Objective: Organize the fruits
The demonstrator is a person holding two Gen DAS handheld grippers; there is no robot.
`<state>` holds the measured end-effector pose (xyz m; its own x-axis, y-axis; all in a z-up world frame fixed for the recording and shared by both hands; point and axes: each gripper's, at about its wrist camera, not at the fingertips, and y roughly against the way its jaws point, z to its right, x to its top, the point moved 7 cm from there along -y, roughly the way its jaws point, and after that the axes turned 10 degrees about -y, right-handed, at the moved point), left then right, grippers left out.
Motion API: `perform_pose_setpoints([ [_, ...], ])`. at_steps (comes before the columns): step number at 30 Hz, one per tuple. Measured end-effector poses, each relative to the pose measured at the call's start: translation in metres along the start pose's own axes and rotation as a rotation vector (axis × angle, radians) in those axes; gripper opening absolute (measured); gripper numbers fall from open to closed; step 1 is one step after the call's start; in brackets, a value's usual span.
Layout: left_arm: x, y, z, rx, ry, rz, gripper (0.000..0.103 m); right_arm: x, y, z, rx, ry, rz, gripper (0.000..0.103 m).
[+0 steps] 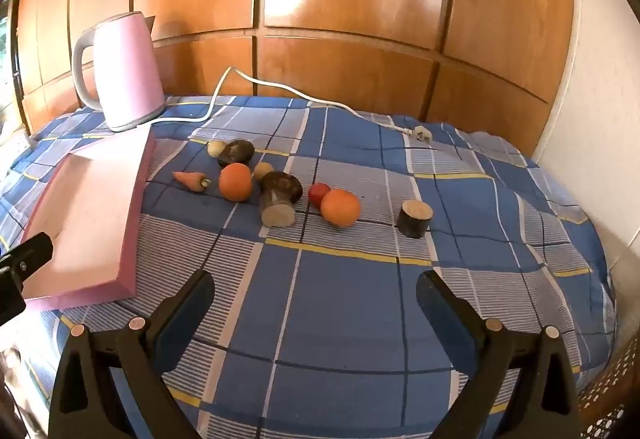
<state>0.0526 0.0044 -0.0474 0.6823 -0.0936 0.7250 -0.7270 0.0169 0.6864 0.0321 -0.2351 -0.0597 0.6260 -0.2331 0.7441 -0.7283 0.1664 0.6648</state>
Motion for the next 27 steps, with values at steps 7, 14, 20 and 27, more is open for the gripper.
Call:
perform_pose_setpoints([
  [7,0.000,0.006,0.002,0.015,-0.013,0.009,0.103,0.001,0.003,-0.002,0.004,0.017,0.018,0.102],
  [14,0.002,0.007,0.004,0.019,-0.007,0.007,0.103,0.004,0.007,-0.004,0.010,0.027,0.031,0.102],
  [20,0.004,0.009,0.000,0.019,0.006,0.012,0.103,0.003,0.010,-0.007,0.003,0.040,0.034,0.102],
  [27,0.002,0.007,0.002,0.016,0.003,0.012,0.103,0.005,0.013,-0.009,0.003,0.048,0.047,0.102],
])
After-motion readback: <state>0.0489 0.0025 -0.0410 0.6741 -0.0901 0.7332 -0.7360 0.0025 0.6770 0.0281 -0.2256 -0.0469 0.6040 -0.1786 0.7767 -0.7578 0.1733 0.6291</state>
